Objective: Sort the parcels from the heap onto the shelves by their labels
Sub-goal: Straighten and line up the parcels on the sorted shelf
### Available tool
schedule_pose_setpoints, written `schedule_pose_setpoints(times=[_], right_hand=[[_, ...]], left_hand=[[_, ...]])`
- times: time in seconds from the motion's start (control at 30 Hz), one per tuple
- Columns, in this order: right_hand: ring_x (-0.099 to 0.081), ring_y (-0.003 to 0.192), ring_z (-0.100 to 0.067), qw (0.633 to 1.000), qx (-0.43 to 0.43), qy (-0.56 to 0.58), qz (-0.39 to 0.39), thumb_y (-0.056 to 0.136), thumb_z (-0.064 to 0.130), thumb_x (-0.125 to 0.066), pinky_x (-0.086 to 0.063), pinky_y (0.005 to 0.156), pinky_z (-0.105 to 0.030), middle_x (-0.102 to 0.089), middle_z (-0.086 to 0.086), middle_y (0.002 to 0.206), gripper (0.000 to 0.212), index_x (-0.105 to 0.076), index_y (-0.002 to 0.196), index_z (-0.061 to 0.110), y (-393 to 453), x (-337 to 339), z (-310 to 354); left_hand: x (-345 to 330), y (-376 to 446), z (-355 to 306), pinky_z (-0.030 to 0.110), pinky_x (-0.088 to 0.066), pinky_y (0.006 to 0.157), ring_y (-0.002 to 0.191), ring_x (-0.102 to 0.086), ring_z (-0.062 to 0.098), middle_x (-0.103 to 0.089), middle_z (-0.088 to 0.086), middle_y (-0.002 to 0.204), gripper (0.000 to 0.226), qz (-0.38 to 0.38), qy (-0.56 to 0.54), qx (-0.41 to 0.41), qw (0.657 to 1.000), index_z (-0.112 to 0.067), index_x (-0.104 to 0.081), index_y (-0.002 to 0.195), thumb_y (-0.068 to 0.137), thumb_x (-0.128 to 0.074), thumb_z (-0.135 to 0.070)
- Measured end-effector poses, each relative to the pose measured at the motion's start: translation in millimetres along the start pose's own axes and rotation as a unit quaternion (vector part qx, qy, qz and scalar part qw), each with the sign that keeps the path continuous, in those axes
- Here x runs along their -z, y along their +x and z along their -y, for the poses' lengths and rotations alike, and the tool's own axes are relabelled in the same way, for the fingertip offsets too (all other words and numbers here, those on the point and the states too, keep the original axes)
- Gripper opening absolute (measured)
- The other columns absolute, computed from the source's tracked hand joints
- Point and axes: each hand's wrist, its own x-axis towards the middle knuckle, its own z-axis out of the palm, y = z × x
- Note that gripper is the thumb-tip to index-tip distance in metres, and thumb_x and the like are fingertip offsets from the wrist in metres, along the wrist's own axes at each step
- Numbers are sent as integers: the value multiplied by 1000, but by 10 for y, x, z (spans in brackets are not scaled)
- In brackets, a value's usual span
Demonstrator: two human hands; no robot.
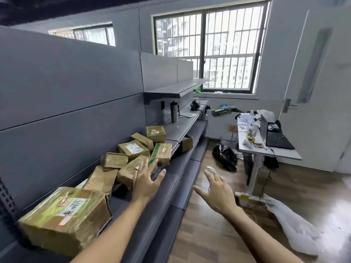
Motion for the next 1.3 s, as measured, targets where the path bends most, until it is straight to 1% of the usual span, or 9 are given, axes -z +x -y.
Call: schedule_pose_setpoints(times=[0.17,0.4,0.6,0.73,0.83,0.93,1.1,1.23,1.3], right_hand=[[-25,150,-25,998,50,6,35,88,78,-41,-33,116,-41,-27,-7,164,86,-20,158,33,962,-151,-291],[-26,150,-25,988,122,10,96,54,92,1,-36,115,-40,-25,-5,165,122,-14,160,32,2025,-489,-64],[-32,146,-26,968,208,58,131,90,75,-44,-38,112,-41,-31,-1,162,84,-21,158,31,2686,-920,577],[-41,142,-24,945,243,123,180,89,70,-54,-41,113,-41,-41,-1,158,83,-29,157,29,2998,-1154,1011],[-52,128,-15,918,211,239,237,92,52,-64,-43,104,-29,-55,-3,144,71,-39,152,23,3152,-1309,1219],[-58,123,-20,904,171,292,263,92,51,-64,-48,104,-33,-60,-7,140,66,-45,148,20,3307,-1532,1270],[-55,113,-16,883,123,332,309,98,43,-59,-51,95,-30,-58,-8,136,57,-47,146,14,3448,-1833,1251],[-60,101,-12,865,131,327,358,100,38,-58,-48,61,-7,-59,-3,122,51,-47,145,16,3508,-1998,1236],[-61,107,-15,867,139,318,358,100,38,-58,-49,72,-9,-62,-3,129,50,-49,144,15,3528,-2073,1223]], left_hand=[[-286,594,148,45,-18,123,153,-18,23,-30,3,163,82,-47,0,80,996,-34,-44,149,79,-37,-75],[-369,1049,573,52,-15,123,153,-16,18,-28,-2,164,74,-90,20,179,979,-38,-46,147,81,-42,-73],[-126,1342,1073,50,-19,123,151,-25,22,-34,0,161,81,-171,12,234,957,-33,-47,147,78,-40,-75],[66,1386,1517,46,-34,117,141,-43,20,-52,-2,149,82,-206,14,259,943,-28,-56,140,78,-40,-78],[138,1330,1684,39,-46,102,120,-59,18,-68,-5,125,69,-255,-7,272,928,-25,-66,124,81,-44,-74],[47,1208,1656,36,-51,90,105,-64,13,-68,-14,108,40,-295,1,276,915,-30,-66,109,88,-50,-60],[-399,999,1651,40,-50,82,92,-61,21,-64,-4,95,26,-331,26,338,881,-25,-59,97,91,-55,-50],[-613,1015,1600,40,-46,95,112,-59,27,-64,3,118,34,-293,71,380,874,-18,-60,122,97,-58,-41],[-627,1108,1540,41,-47,100,118,-59,25,-64,1,126,43,-255,81,394,879,-18,-56,133,98,-56,-43]])
